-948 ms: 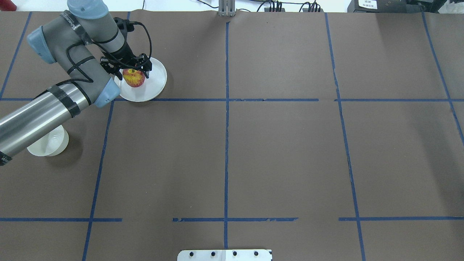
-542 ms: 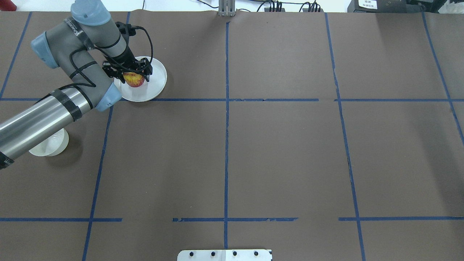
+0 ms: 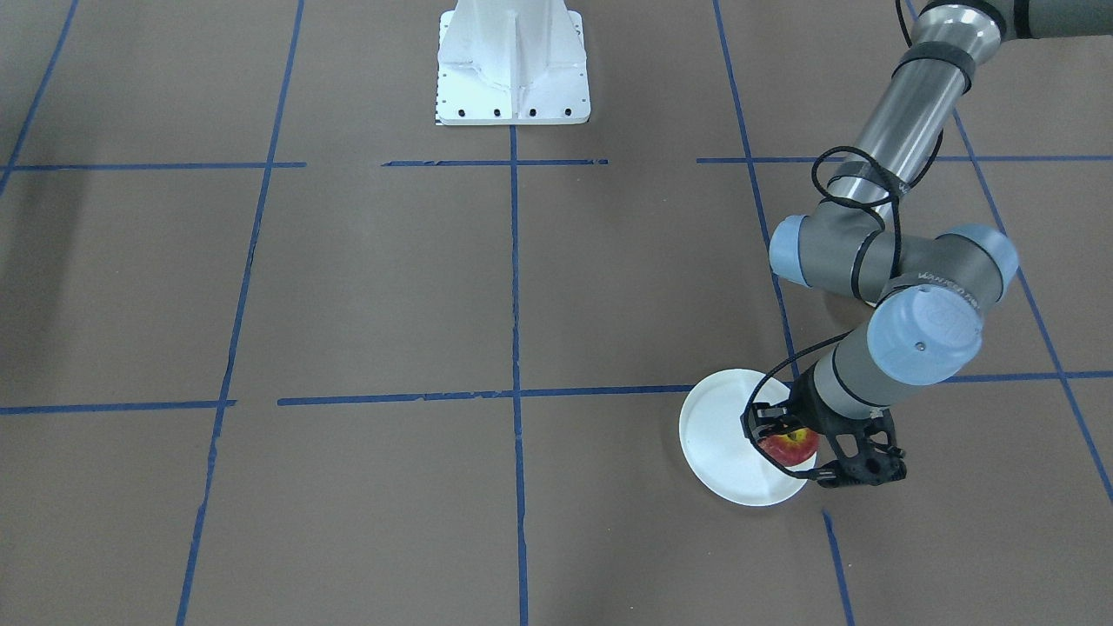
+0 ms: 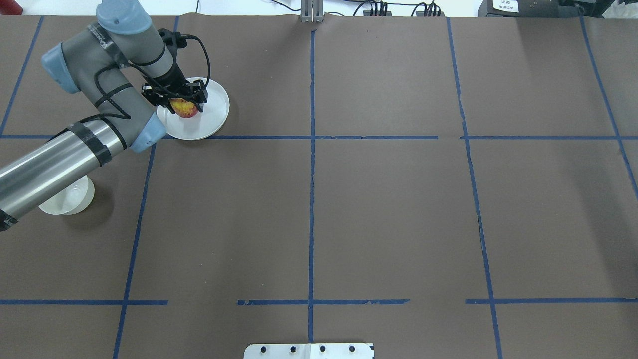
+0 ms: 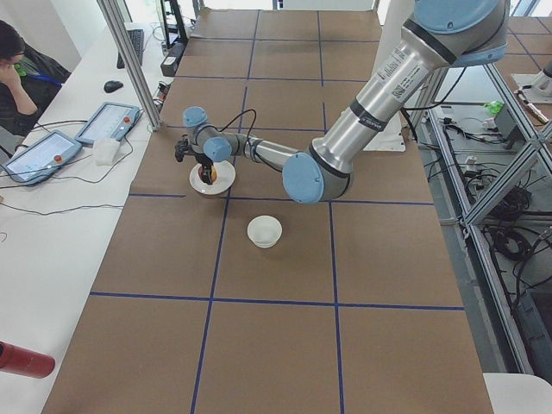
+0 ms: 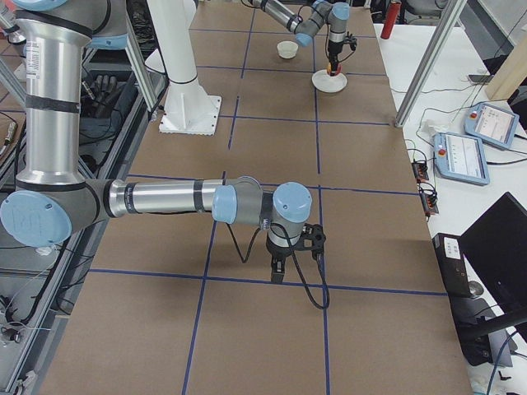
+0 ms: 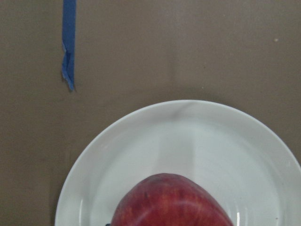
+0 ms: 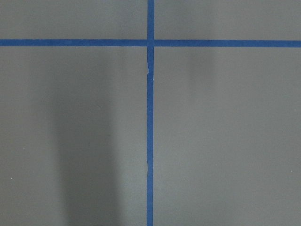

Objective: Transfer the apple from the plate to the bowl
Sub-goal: 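Close the left gripper around the red-yellow apple, then lift the apple and carry it with the left gripper over the white bowl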

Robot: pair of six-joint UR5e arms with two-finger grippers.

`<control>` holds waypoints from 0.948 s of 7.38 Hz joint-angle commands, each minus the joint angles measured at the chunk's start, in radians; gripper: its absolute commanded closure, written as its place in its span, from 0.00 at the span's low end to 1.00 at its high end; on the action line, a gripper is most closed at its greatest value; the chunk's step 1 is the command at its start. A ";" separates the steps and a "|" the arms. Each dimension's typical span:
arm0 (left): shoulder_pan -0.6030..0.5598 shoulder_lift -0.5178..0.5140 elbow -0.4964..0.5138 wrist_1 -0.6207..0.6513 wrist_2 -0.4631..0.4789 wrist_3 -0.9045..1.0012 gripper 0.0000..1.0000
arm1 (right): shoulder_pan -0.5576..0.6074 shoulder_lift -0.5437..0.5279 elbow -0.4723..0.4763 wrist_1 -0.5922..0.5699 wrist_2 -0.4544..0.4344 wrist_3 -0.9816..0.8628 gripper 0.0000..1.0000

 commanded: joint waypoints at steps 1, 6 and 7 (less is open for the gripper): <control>-0.029 0.119 -0.243 0.137 -0.001 0.061 0.84 | 0.002 0.000 0.000 0.000 0.000 0.000 0.00; -0.029 0.724 -0.699 -0.052 0.091 0.057 0.83 | 0.000 0.000 -0.001 0.000 0.000 0.000 0.00; -0.014 0.769 -0.677 -0.125 0.096 0.015 0.84 | 0.000 0.000 0.000 0.000 0.000 0.001 0.00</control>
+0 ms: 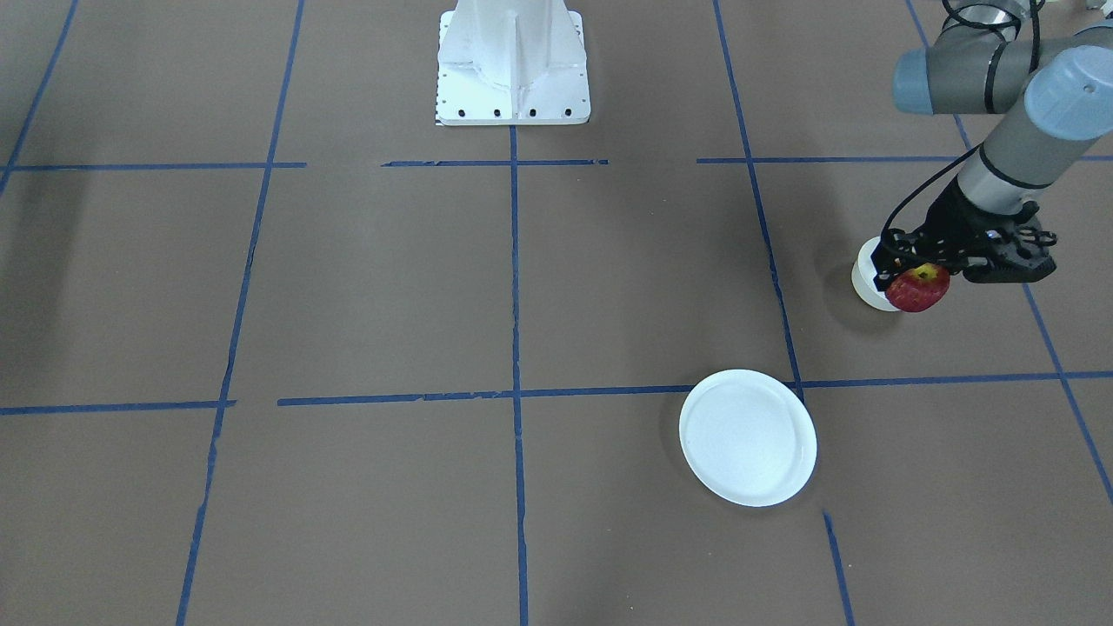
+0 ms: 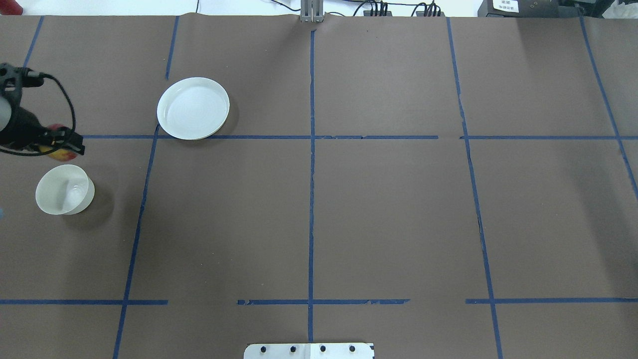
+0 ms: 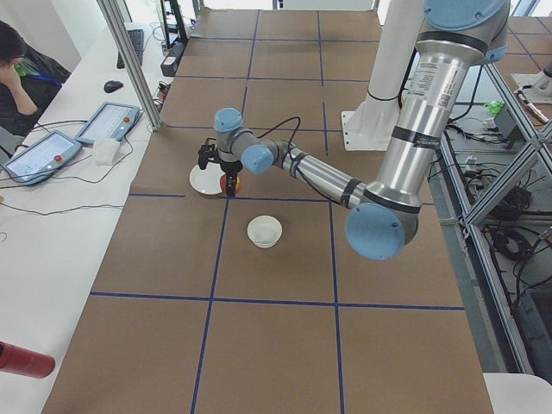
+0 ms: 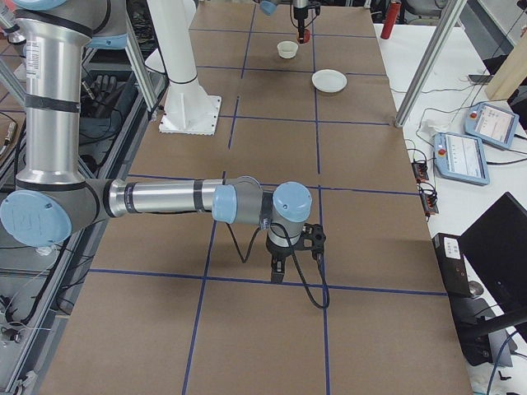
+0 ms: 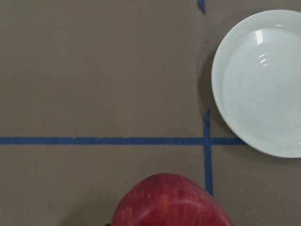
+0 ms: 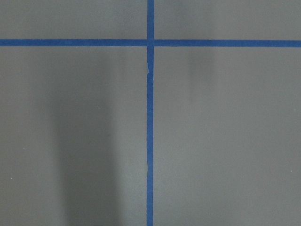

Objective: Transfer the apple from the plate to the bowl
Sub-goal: 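Lift the apple and carry it with the left gripper over the white bowl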

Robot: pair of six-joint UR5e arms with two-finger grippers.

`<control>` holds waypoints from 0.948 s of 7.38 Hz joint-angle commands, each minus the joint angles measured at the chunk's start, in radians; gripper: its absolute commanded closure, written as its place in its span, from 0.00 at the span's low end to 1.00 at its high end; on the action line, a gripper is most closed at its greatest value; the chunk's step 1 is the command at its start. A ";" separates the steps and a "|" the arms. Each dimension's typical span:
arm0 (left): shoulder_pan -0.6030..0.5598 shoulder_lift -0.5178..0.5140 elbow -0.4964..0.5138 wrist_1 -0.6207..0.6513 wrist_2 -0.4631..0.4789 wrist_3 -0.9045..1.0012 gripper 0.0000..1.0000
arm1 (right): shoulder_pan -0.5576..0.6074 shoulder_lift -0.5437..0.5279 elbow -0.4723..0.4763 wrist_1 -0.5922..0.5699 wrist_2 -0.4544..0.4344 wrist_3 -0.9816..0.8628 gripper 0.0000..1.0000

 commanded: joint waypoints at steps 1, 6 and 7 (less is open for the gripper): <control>0.044 0.102 0.025 -0.143 0.017 -0.074 0.84 | 0.000 0.000 0.000 0.000 0.000 0.000 0.00; 0.112 0.100 0.112 -0.282 0.051 -0.160 0.62 | 0.001 0.000 0.000 0.000 0.000 0.000 0.00; 0.112 0.100 0.115 -0.282 0.051 -0.154 0.01 | 0.000 0.000 0.000 0.000 0.000 0.001 0.00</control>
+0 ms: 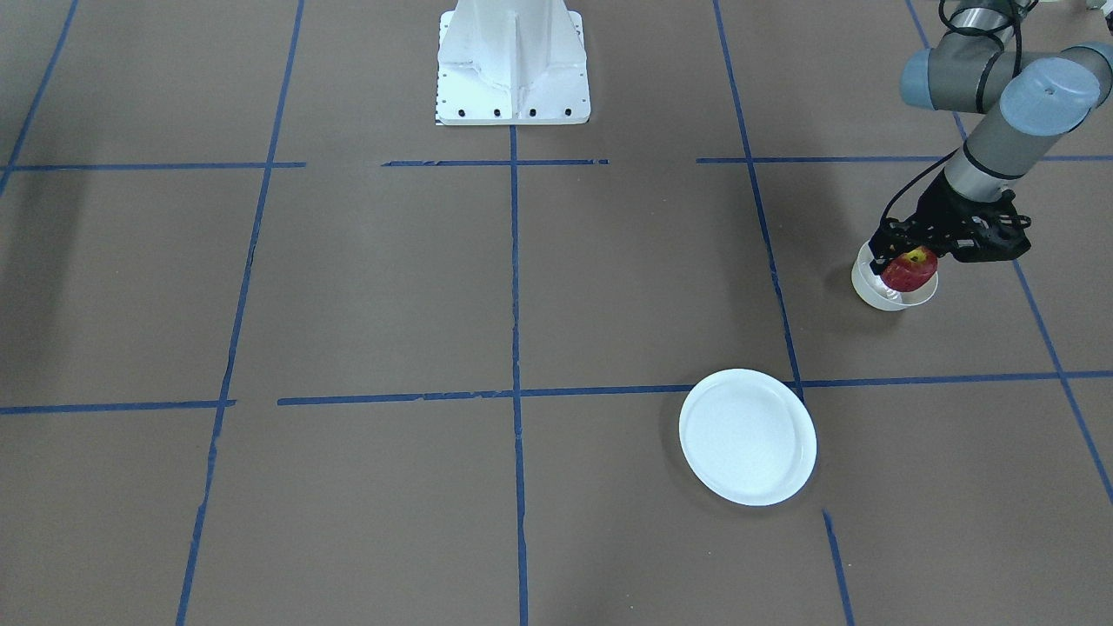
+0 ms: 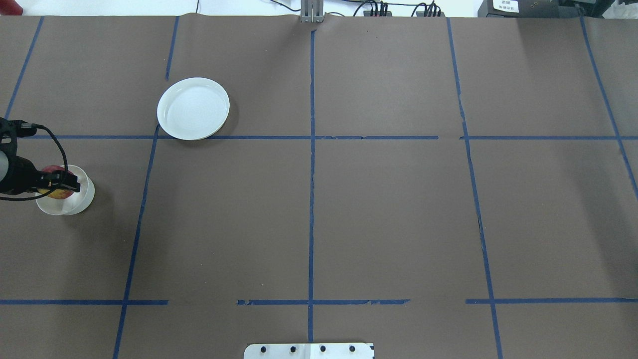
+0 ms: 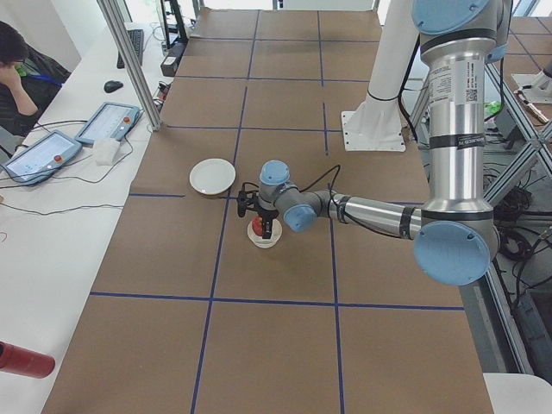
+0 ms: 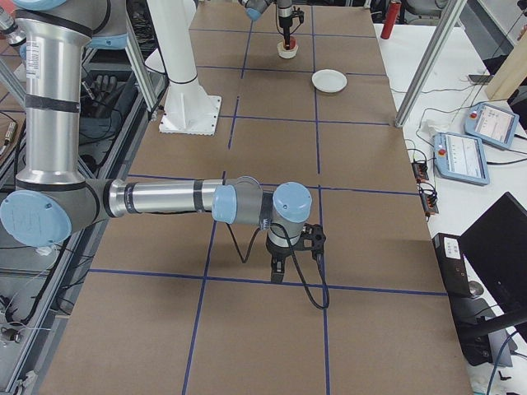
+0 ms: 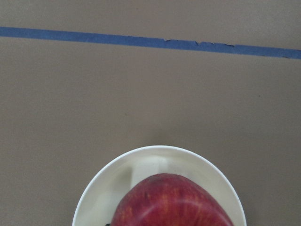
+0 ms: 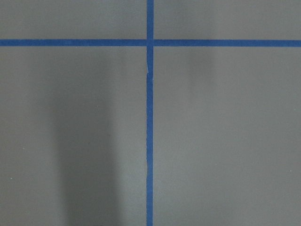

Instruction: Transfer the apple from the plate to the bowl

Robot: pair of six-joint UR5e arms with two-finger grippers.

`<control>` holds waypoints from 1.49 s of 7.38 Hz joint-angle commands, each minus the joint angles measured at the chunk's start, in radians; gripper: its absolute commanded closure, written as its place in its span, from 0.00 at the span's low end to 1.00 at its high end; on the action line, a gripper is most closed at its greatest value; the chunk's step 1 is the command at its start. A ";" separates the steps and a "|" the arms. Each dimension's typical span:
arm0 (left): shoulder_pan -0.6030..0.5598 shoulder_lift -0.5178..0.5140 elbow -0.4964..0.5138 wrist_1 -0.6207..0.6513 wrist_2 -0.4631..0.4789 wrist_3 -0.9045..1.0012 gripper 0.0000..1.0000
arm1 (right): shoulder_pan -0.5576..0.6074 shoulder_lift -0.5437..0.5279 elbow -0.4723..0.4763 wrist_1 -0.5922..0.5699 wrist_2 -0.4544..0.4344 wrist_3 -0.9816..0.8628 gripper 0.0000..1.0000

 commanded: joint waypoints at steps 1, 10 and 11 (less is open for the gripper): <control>0.001 -0.001 0.007 -0.004 -0.001 0.007 0.00 | 0.001 0.000 0.001 0.000 0.000 0.001 0.00; -0.247 -0.177 -0.208 0.609 -0.142 0.590 0.00 | 0.000 0.000 0.001 0.000 0.000 -0.001 0.00; -0.308 -0.172 -0.215 0.622 -0.151 0.675 0.00 | 0.000 0.000 0.001 0.000 0.000 -0.001 0.00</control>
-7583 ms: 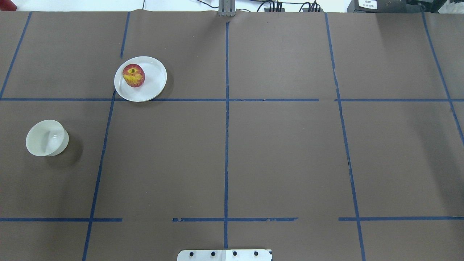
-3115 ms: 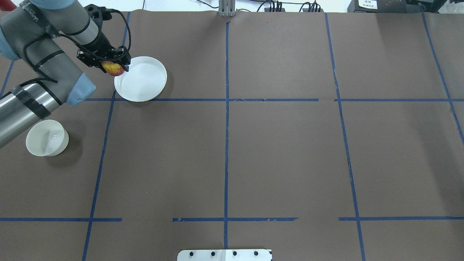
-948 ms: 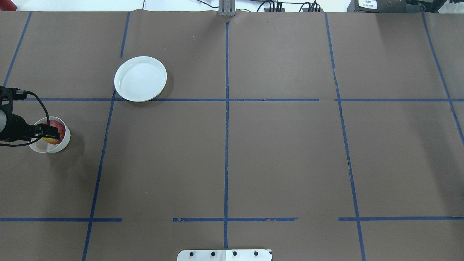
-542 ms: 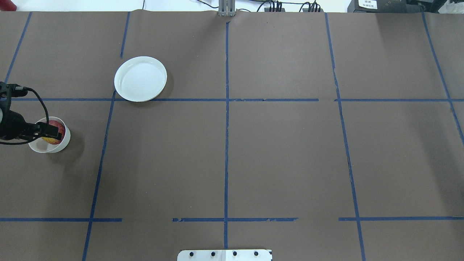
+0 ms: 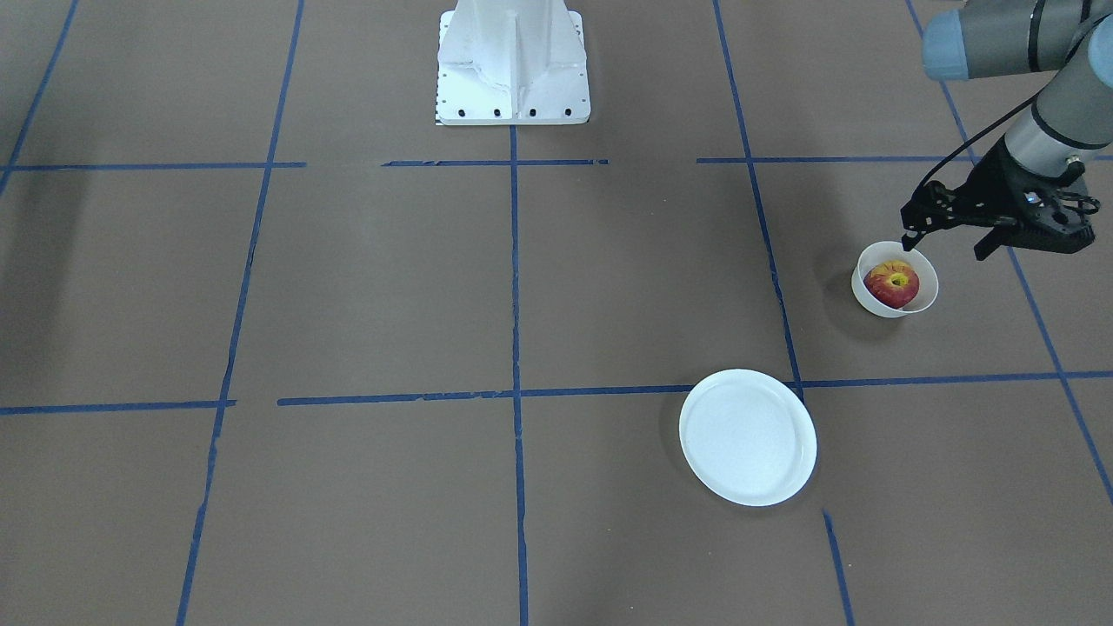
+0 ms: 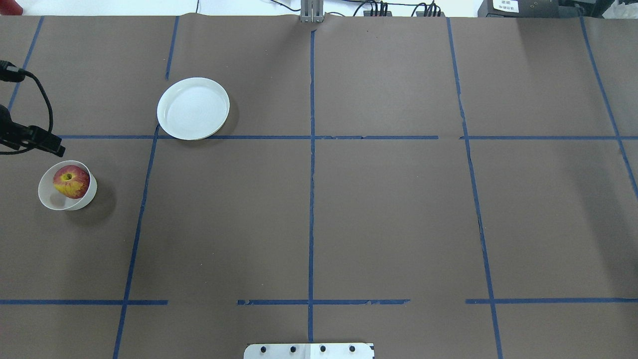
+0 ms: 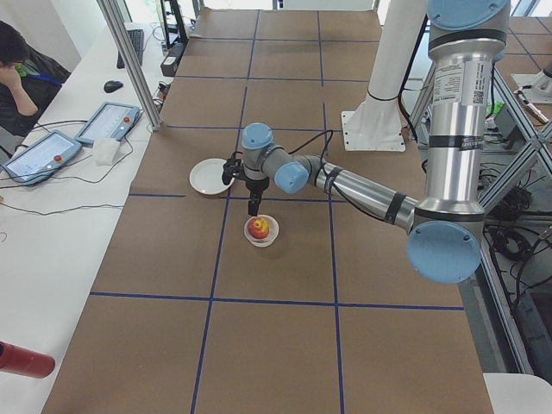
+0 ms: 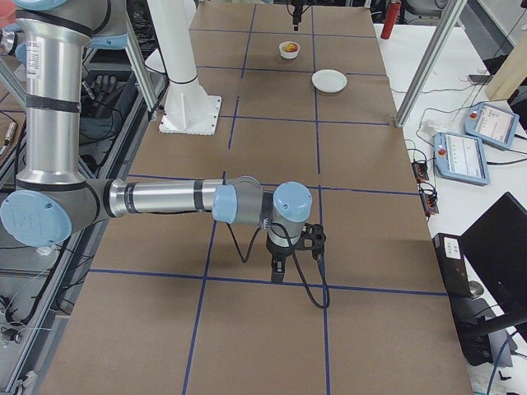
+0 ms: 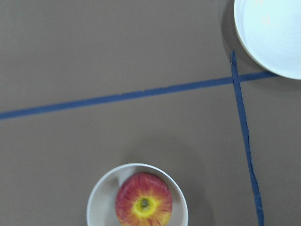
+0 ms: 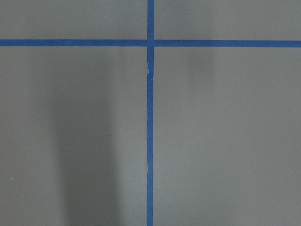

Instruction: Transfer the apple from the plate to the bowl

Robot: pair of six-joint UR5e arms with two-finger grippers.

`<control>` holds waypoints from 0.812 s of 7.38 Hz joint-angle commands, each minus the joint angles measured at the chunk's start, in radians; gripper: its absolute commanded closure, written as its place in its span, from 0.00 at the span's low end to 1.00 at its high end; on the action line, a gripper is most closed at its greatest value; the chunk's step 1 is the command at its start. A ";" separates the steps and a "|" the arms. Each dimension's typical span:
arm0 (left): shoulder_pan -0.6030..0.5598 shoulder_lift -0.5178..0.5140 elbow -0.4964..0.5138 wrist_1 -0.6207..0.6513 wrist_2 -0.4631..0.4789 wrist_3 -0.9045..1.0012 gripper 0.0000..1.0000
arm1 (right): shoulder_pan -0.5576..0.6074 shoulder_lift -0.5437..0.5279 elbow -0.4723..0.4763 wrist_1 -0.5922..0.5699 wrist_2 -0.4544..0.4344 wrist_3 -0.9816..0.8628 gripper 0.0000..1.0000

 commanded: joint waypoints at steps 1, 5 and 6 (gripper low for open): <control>-0.133 -0.004 -0.007 0.070 -0.064 0.203 0.00 | 0.000 0.000 0.000 0.000 0.000 0.000 0.00; -0.371 0.100 0.080 0.181 -0.147 0.353 0.00 | 0.002 0.000 0.000 0.000 0.000 0.001 0.00; -0.392 0.125 0.096 0.176 -0.150 0.353 0.00 | 0.000 0.000 0.000 0.000 0.000 0.001 0.00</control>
